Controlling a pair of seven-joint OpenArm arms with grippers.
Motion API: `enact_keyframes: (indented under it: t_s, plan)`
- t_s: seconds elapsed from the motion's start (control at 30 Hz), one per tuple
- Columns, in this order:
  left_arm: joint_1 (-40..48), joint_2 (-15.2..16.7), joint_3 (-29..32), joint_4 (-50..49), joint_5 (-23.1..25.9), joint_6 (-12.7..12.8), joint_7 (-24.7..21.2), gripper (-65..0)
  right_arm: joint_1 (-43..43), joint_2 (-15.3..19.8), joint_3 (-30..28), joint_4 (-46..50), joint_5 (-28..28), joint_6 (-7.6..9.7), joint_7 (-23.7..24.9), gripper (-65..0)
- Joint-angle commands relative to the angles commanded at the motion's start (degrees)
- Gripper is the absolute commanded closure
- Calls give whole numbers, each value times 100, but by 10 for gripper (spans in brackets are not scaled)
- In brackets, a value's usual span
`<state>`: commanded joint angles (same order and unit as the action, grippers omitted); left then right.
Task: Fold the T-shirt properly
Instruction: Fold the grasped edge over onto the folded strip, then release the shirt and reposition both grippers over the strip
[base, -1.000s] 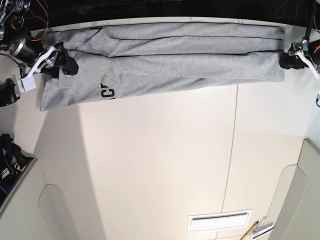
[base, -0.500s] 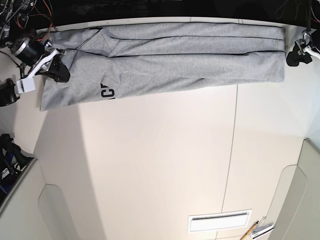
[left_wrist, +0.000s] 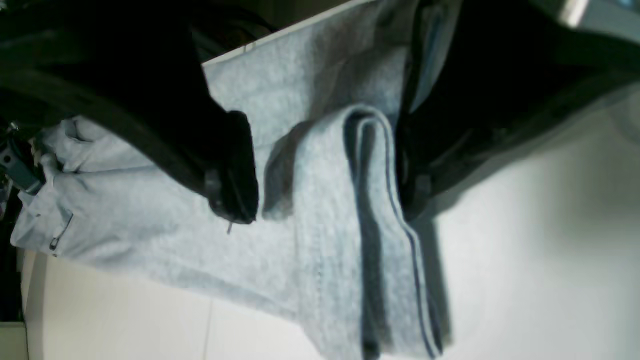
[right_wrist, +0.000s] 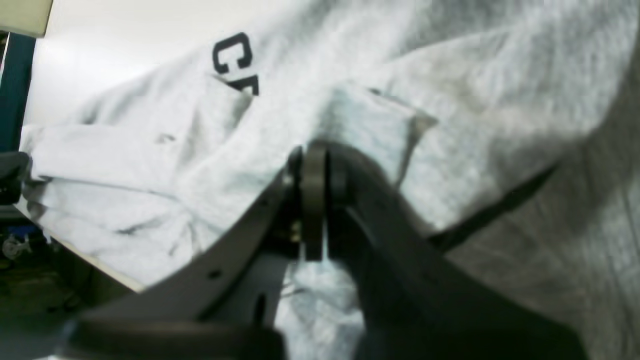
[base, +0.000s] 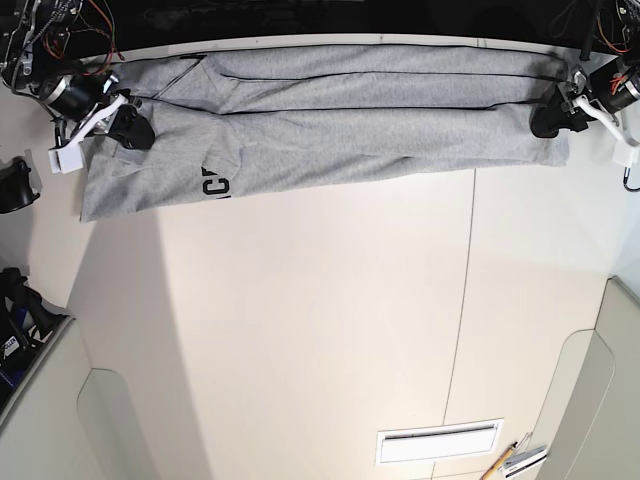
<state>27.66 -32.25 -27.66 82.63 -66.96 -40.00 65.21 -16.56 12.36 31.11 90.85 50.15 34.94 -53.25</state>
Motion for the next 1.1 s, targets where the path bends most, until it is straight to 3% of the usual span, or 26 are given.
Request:
enact_keyframes:
  t_s: [0.1,0.13,0.23,0.37,0.6,0.63,0.7,0.73,0.87,0.97,1.1]
  plan:
    - [0,0,0,0,-601,0,557,-415,4,0,0,2,31,-2,7,0]
    - [-2,0,0,2,-796,0,686,-364,2,0,0,4,87,-2,4,0]
    - [-4,-4,-7,2,-848,0,675,-12,4,0,0,7,293,0,4,0]
    - [-247,-20,-15,9,-658,0,616,0,22,0,13,87,450,2,-17,0]
    - [-1244,-175,-129,13,7,0,304,0,476,0,708,494,907,4,-833,0]
    - [-1408,-175,-129,13,184,0,181,0,553,-2,815,520,979,4,-966,-29]
    - [-1740,-186,-129,13,662,0,52,0,573,0,975,544,1073,24,-994,-192]
    - [-1882,-223,-129,13,909,0,2,0,570,0,1038,544,1069,24,-997,-220]
    - [-2433,-612,-129,15,1556,0,-238,0,538,0,1178,544,1071,22,-1003,-219]
    - [-2588,-942,-118,170,1552,0,-219,0,538,-2,1178,544,1073,22,-1021,-219]
    - [-2347,-907,105,1220,1539,0,-42,0,540,-4,1178,544,1093,22,-1025,-219]
